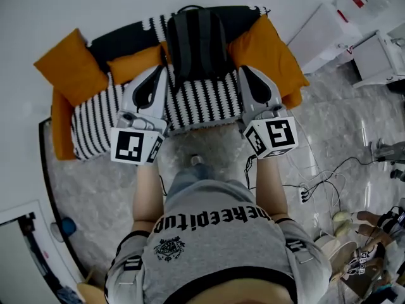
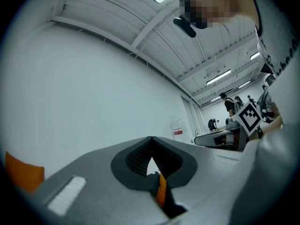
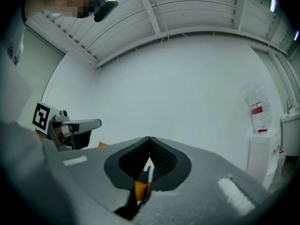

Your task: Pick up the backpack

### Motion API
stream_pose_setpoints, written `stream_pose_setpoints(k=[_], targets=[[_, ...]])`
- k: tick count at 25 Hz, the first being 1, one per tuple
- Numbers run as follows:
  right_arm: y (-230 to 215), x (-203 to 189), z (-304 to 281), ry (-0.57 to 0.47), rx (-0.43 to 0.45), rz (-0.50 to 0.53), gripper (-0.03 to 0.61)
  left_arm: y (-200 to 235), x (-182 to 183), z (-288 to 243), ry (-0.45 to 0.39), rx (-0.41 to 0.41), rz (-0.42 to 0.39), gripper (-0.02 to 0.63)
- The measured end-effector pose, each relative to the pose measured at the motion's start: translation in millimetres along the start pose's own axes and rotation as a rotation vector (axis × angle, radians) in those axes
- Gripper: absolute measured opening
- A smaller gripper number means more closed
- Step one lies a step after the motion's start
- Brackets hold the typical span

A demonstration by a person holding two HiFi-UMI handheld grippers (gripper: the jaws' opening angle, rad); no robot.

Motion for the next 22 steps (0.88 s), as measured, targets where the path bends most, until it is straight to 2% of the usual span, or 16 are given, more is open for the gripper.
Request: stream_pose_setpoints(k=[11, 22], targets=[[2.9, -6.3, -31.6, -0.006, -0.07, 0.015, 0.003, 38.0, -16.3, -25.2, -0.018, -0.058, 0.026, 0.014], [-1.8, -8.3, -37.1, 0.027, -0.093, 0.023, 0.003, 46.3, -26.2, -41.4, -0.012, -0.07, 0.056, 0.014]])
Point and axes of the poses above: the fingertips, and each gripper's own axes: z backward along the fingers, y to its left, x out of its top, the point moved 6 cm from there along z, backward along the fingers, and after that the axes turned 13 degrees about x, right-handed, at the moved point
